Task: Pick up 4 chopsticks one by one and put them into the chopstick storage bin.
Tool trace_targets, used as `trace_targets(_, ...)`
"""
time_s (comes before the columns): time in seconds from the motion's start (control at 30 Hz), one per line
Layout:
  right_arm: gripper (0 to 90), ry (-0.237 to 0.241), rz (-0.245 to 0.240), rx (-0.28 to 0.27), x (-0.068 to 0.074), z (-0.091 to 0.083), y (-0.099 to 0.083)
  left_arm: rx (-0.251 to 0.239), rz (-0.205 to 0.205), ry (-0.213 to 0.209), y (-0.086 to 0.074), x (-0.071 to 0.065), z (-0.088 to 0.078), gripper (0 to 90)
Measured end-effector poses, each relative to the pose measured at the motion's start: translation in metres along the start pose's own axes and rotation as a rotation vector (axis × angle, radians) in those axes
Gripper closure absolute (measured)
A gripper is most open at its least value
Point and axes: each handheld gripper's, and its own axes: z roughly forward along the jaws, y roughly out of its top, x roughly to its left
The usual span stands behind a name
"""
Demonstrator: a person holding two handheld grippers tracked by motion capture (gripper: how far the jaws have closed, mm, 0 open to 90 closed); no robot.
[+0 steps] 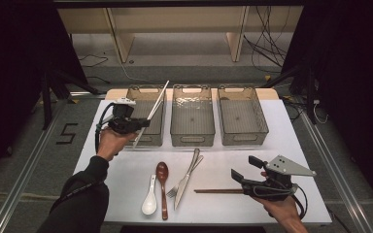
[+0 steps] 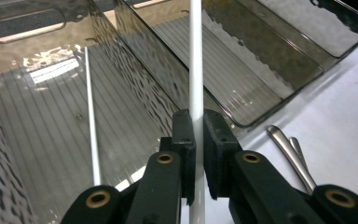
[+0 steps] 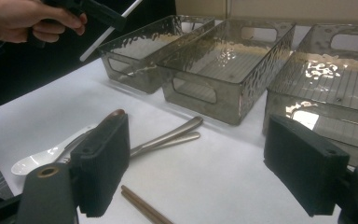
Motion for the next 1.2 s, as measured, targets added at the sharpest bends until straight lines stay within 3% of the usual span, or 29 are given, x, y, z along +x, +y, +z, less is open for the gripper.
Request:
trace_targets(0.73,23.5,0.002,0.005,0.001,-0.001,0.0,0.0,0.02,0.014,0.093,0.028,0.032,0.018,83.5)
trace_targets(1.2,23.5,0.008,0.005,0.003,0.0,0.001,0.0,0.039,0.011,0.163,0.033,0.052,0.029,83.5)
